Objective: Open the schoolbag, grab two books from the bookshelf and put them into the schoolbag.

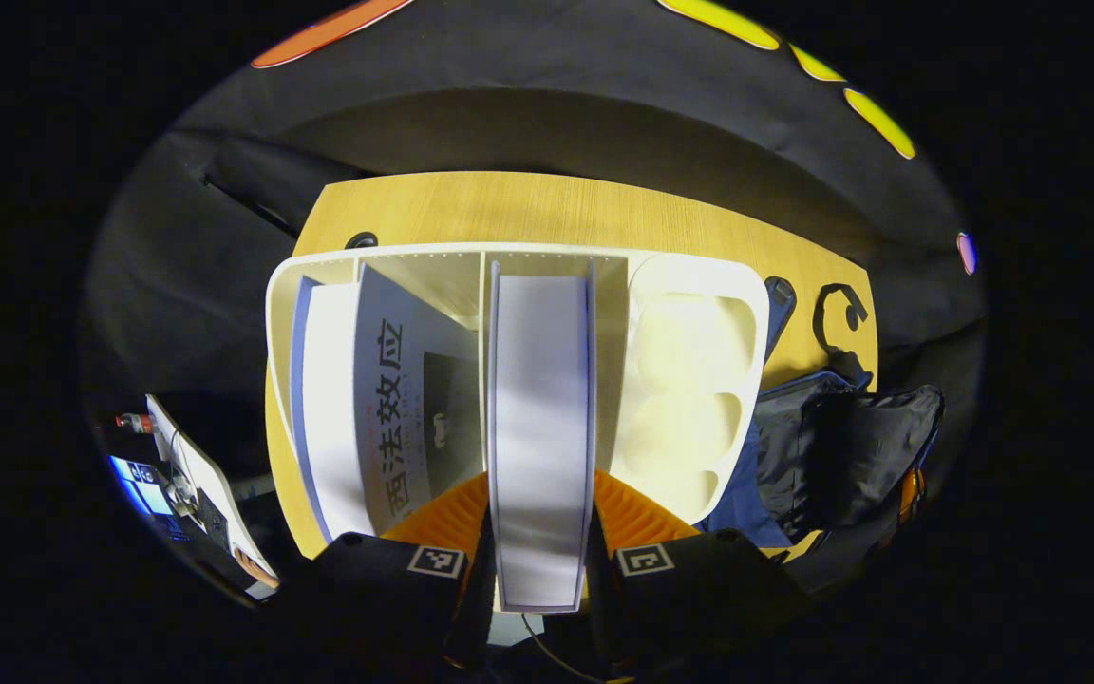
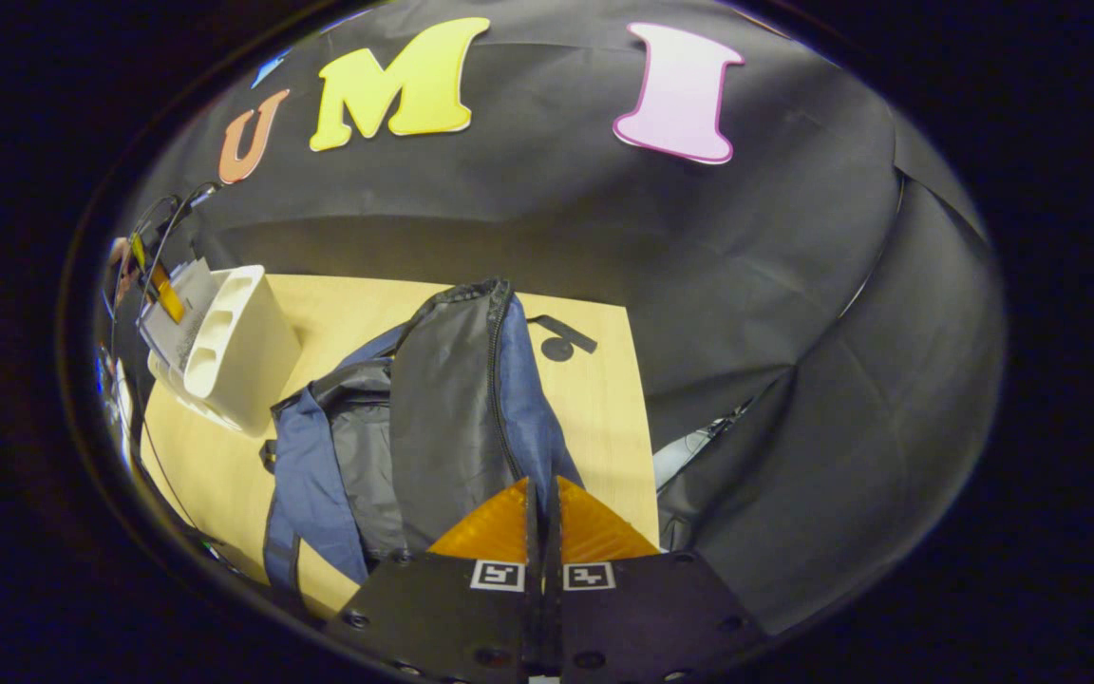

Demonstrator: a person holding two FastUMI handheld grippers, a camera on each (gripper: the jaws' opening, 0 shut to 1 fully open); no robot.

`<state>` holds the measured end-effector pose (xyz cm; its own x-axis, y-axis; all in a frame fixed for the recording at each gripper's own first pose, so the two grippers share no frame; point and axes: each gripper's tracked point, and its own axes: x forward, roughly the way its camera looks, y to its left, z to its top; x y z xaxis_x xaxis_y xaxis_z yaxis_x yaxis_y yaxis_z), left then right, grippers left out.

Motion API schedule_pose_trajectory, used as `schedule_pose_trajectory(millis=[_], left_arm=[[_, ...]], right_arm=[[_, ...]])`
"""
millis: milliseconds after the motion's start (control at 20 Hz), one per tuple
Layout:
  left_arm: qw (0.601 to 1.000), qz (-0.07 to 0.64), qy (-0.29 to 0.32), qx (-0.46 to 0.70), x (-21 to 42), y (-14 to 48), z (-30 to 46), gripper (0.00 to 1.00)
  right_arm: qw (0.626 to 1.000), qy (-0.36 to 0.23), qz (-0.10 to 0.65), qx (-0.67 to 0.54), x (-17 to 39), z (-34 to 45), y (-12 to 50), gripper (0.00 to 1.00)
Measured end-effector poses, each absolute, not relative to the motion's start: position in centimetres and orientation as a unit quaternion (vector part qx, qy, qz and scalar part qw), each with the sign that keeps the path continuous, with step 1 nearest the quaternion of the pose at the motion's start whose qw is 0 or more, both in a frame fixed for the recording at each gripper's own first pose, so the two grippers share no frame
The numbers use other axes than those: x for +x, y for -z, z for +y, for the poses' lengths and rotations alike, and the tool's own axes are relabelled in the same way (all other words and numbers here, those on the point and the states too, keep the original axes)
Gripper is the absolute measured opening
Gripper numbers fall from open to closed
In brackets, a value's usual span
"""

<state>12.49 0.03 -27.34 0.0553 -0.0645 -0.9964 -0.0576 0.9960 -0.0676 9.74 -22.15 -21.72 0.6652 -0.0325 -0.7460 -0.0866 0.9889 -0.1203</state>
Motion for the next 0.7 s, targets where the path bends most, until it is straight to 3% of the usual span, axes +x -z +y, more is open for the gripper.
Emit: schedule_pose_trajectory(millis=[500, 550, 600, 700], left_arm=[[0.773, 0.624, 0.073, -0.09, 6.4, 14.5, 3.5, 0.4], [0.778, 0.616, 0.075, -0.097, 5.6, 13.1, 4.2, 0.46], [0.784, 0.607, 0.08, -0.107, 5.1, 11.7, 4.7, 0.4], [0.789, 0.588, 0.099, -0.146, 4.3, 8.9, 4.1, 0.39]], right_arm=[[0.912, -0.014, 0.4, -0.091, 9.2, -20.9, 21.1, 0.0], [0.912, -0.013, 0.4, -0.092, 9.0, -20.8, 21.0, 0.0], [0.912, -0.012, 0.399, -0.094, 9.0, -20.6, 20.9, 0.0], [0.912, -0.009, 0.398, -0.094, 8.7, -20.4, 20.8, 0.0]])
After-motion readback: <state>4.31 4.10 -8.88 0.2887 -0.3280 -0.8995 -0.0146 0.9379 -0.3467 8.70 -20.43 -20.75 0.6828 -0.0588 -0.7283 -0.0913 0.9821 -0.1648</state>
